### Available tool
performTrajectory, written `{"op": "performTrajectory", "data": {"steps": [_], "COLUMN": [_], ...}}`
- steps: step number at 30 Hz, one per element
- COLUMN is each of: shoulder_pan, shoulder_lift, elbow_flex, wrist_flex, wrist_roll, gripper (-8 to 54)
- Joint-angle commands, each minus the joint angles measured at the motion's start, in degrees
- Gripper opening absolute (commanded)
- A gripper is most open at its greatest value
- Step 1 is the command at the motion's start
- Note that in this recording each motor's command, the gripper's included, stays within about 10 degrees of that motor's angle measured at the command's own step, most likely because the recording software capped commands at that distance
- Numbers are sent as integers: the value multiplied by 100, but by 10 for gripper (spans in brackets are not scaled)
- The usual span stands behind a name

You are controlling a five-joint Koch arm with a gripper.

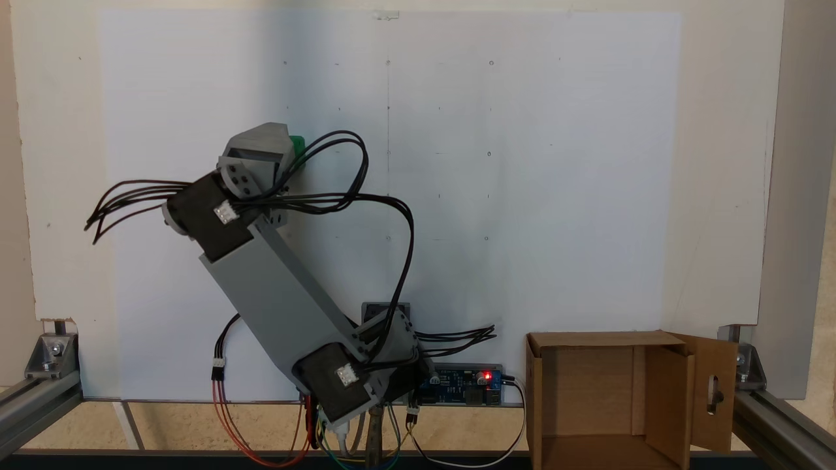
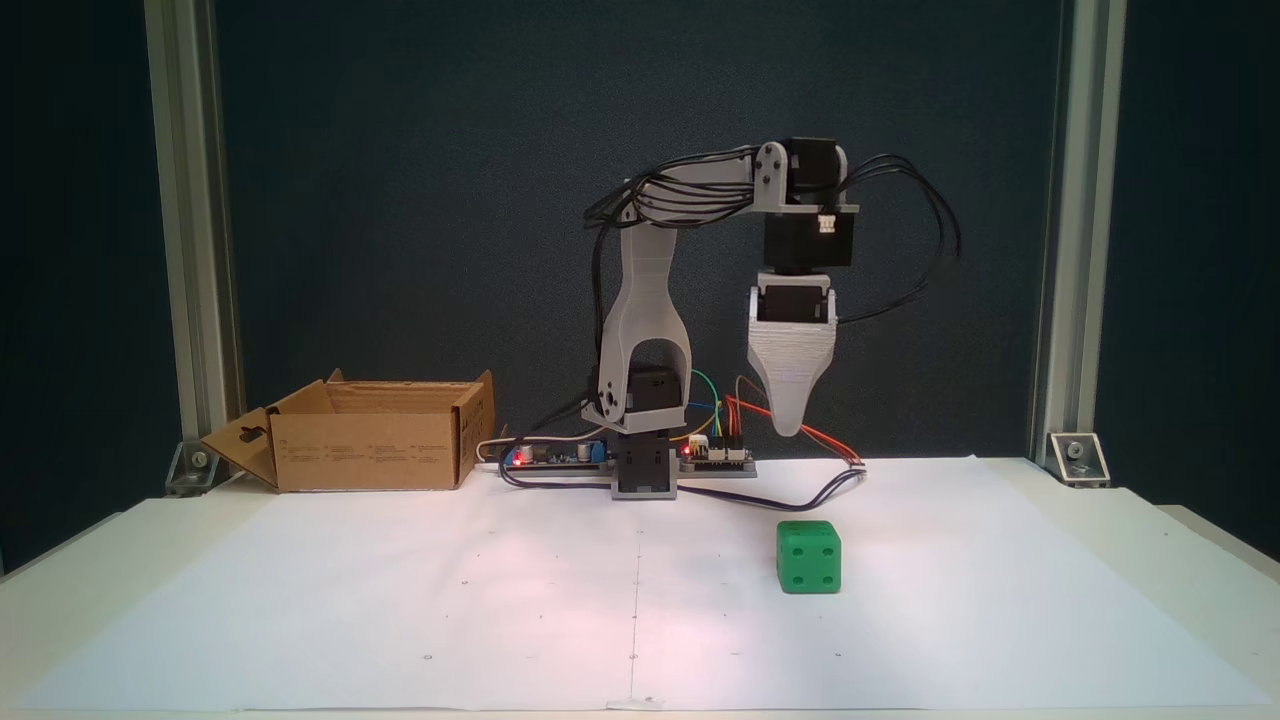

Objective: Grasp a green dice and put it in the bin.

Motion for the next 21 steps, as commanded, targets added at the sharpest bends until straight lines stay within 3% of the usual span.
{"op": "performTrajectory", "data": {"steps": [1,21], "shoulder_pan": [-62,-141], "shoulder_lift": [-9,-448], "elbow_flex": [-325,79], "wrist_flex": [-53,-888], "wrist_roll": [519,519], "gripper": [433,434]}}
